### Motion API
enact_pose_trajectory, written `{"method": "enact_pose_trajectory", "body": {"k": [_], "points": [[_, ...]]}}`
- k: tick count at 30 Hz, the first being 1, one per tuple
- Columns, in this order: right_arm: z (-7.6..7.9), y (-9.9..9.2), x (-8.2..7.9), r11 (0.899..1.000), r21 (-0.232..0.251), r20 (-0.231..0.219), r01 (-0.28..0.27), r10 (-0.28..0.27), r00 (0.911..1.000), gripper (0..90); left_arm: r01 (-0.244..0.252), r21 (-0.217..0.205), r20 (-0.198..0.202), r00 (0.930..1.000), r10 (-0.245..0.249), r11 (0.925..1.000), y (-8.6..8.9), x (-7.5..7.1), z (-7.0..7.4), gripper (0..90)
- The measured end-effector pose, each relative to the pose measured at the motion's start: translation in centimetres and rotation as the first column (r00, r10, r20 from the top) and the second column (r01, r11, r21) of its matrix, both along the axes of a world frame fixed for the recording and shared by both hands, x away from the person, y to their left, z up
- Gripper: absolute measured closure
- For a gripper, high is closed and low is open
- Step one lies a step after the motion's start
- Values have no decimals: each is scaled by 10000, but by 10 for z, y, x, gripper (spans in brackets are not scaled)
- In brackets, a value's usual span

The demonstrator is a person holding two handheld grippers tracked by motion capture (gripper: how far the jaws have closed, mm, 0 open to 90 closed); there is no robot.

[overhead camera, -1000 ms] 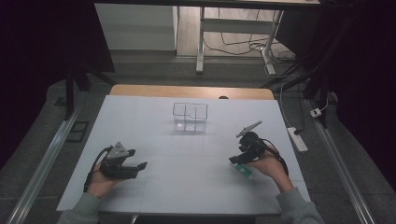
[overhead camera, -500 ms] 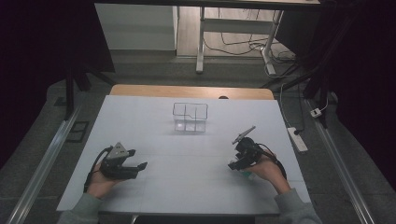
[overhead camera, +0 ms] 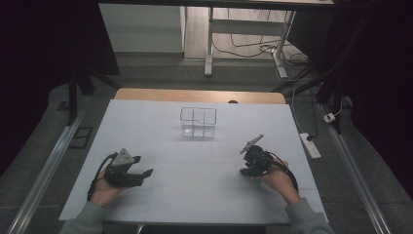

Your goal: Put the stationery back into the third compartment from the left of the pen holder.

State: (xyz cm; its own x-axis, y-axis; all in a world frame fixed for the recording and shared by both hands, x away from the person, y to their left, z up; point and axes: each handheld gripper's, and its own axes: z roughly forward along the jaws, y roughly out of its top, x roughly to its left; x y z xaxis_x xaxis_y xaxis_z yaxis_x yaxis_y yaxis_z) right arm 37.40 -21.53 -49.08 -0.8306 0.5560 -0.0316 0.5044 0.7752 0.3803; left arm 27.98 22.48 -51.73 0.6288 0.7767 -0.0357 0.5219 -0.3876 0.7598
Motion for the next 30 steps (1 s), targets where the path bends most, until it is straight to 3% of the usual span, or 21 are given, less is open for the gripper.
{"method": "enact_pose_trajectory", "body": {"k": [6, 11, 18, 24, 30], "points": [[17, -7, -2, 9955, 937, 686, 111, -176, 9975, 651, 13, 40, -31, 10000, -13, 10000, 0, 0, -1, 289], [30, -8, -7, 9900, 1411, 1226, 87, -262, 9921, 651, 20, 49, -51, 10000, -20, 10000, 0, 0, -1, 288], [39, -12, -9, 9738, 2270, 1662, 98, -487, 9849, 651, 6, 19, -24, 10000, -6, 10000, 0, 0, -1, 287], [47, -15, -12, 9584, 2851, 2262, 166, -842, 9704, 651, 27, 39, -22, 10000, -27, 10000, 0, 0, -1, 286], [52, -17, -13, 9397, 3418, 2554, 93, -1024, 9614, 651, 37, 46, -12, 10000, -36, 10000, 0, -1, 0, 286]]}}
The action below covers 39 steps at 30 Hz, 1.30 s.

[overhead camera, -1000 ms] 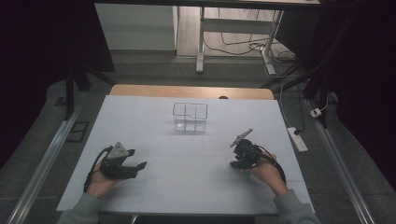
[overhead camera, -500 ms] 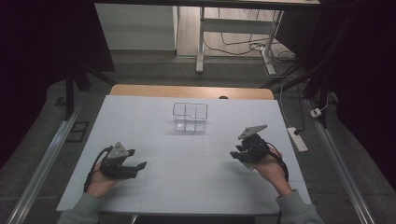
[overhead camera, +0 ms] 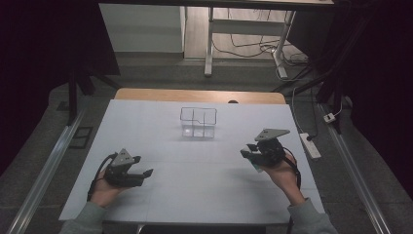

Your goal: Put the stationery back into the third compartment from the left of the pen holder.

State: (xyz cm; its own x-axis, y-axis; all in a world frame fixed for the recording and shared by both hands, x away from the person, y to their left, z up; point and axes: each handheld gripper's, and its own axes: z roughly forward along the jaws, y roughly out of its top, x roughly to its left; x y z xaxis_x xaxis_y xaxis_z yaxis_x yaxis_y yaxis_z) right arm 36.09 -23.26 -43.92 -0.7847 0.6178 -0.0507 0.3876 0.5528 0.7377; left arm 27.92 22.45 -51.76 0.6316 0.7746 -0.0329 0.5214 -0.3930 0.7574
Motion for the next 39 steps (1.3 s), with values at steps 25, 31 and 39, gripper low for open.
{"method": "enact_pose_trajectory", "body": {"k": [25, 31, 39], "points": [[26, 4, 19, 9659, 2558, 798, 407, -630, 9948, 650, 55, -97, -59, 10000, -56, 9999, 0, 3, -1, 278], [30, 8, 28, 9513, 3049, 901, 465, -774, 9929, 650, 86, -81, -55, 9999, -86, 9999, 0, 2, -1, 276], [35, 17, 34, 9462, 3203, 1093, 468, -860, 9903, 650, 91, -74, -60, 9999, -92, 9999, 0, 2, -1, 275]]}}
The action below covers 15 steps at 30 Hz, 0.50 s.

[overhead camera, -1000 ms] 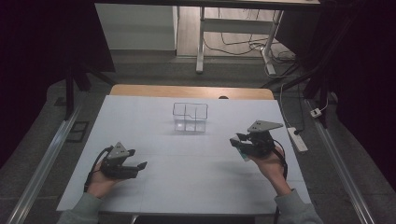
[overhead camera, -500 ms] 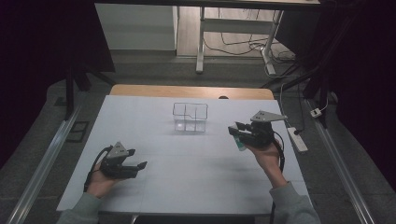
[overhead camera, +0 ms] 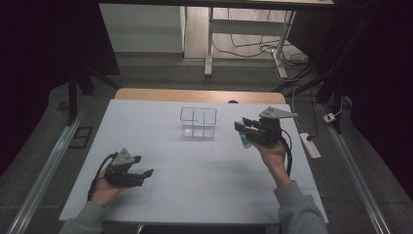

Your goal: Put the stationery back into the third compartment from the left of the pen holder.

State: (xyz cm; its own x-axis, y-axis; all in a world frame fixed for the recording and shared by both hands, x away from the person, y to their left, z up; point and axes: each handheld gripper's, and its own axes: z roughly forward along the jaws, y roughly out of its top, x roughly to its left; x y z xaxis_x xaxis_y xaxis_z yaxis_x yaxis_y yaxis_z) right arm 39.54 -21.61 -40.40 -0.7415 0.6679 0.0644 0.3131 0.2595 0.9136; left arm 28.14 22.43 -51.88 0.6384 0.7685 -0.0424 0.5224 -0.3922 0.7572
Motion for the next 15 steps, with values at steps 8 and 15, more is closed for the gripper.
{"method": "enact_pose_trajectory", "body": {"k": [8, 15], "points": [[2, 5, 5, 9996, 251, 44, 86, -87, 10000, 650, 60, 57, -23, 10000, -60, 10000, -1, 1, -1, 275], [3, 15, 12, 9994, 337, 78, 85, -87, 9999, 650, 42, -3, -2, 10000, -42, 10000, 0, 1, 0, 275]]}}
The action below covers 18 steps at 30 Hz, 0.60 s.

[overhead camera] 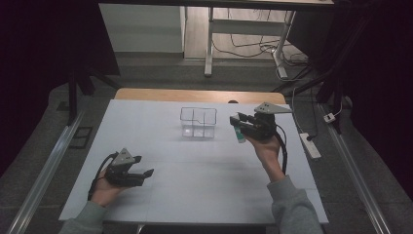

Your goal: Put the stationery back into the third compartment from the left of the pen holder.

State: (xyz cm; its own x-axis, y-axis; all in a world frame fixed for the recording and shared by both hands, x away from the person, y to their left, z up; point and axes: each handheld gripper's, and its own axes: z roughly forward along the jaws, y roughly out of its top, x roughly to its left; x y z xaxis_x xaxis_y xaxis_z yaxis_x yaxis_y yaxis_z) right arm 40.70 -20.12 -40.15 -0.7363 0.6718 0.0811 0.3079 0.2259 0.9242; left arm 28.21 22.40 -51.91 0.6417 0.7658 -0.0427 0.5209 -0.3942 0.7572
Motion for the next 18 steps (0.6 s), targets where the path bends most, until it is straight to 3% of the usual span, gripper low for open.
{"method": "enact_pose_trajectory", "body": {"k": [18], "points": [[5, 20, 19, 9991, 366, 85, 194, -197, 9998, 650, -5, 95, -117, 9999, 6, 10000, -2, 2, -2, 233]]}}
